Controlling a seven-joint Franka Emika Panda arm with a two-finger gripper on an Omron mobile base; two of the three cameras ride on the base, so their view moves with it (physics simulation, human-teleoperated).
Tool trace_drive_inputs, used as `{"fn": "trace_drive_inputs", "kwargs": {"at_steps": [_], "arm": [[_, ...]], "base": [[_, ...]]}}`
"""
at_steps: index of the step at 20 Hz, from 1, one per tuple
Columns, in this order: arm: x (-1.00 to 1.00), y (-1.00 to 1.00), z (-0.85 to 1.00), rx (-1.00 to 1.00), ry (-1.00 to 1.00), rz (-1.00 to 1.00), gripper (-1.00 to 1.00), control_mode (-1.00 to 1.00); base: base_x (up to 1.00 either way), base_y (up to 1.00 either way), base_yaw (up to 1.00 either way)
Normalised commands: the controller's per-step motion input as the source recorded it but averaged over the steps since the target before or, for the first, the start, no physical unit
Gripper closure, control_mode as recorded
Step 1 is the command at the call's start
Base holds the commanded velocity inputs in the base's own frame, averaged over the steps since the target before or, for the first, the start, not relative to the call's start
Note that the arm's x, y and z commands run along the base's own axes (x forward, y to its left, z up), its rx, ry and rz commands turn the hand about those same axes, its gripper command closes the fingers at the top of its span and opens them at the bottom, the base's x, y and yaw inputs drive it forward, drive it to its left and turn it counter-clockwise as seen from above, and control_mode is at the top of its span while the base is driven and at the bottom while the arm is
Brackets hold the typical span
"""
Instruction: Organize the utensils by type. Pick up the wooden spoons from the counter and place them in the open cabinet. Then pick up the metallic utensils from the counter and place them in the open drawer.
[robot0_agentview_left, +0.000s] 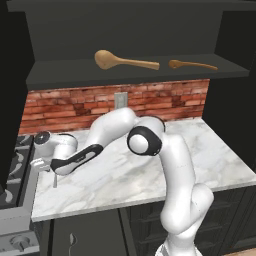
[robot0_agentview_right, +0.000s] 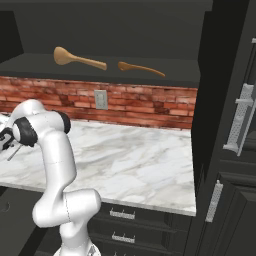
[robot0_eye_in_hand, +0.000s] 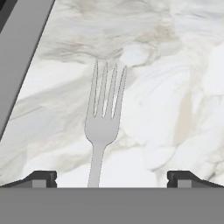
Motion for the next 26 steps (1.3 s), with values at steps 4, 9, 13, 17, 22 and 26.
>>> {"fn": "trace_drive_inputs", "kwargs": {"at_steps": [4,9,13,17,22,26], "arm": [[0.04,0.12,-0.09,0.0,0.0,0.0,-1.0,-1.0],[0.01,0.06,-0.11,0.0,0.0,0.0,-1.0,-1.0],[0.06,0.04,-0.07,0.0,0.0,0.0,-1.0,-1.0],[0.06,0.0,-0.07,0.0,0.0,0.0,-1.0,-1.0],[0.04,0.0,-0.09,0.0,0.0,0.0,-1.0,-1.0],[0.04,0.0,-0.1,0.0,0.0,0.0,-1.0,-1.0]], "base": [[0.0,0.0,0.0],[0.0,0.0,0.0],[0.0,0.0,0.0],[0.0,0.0,0.0],[0.0,0.0,0.0],[0.0,0.0,0.0]]}}
